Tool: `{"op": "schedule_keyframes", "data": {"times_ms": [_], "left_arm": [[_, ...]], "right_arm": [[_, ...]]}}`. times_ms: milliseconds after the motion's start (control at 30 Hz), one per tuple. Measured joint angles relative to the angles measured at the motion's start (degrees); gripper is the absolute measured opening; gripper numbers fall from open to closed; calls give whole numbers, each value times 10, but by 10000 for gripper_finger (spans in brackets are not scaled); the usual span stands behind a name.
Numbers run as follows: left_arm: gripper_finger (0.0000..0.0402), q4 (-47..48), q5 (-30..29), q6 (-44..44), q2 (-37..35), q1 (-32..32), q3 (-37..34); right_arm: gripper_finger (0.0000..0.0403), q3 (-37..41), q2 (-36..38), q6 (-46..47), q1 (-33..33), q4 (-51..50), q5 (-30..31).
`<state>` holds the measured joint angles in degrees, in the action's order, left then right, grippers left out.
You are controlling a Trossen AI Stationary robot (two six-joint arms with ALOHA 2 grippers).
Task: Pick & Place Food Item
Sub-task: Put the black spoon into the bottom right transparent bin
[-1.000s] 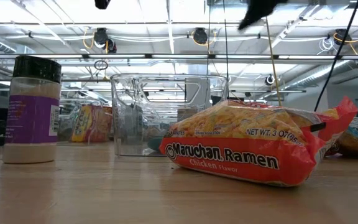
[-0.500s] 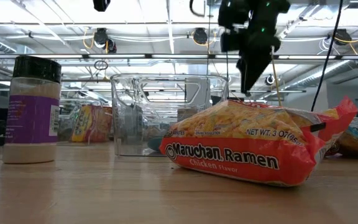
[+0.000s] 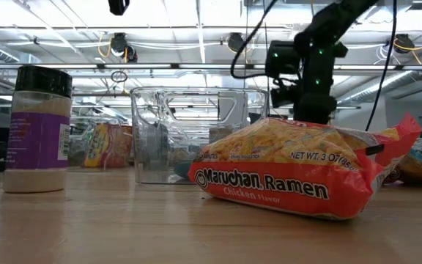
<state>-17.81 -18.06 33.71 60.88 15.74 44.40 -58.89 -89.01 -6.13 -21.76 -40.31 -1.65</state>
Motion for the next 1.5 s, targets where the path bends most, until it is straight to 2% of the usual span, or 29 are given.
{"op": "schedule_keyframes", "data": {"times_ms": [367,733,900,1200,1500], "left_arm": [[255,15,-1,7,0,-18,0],[255,18,-1,12,0,-24,0],[255,19,-1,13,0,-24,0],[255,18,-1,16,0,-23,0],[255,28,-1,26,0,-23,0]], "right_arm": [[180,92,0,42,1,153,0],[177,141,1,39,1,212,1],[138,148,2,45,1,220,0],[12,150,0,78,1,253,1],[5,151,7,115,1,253,1]]}}
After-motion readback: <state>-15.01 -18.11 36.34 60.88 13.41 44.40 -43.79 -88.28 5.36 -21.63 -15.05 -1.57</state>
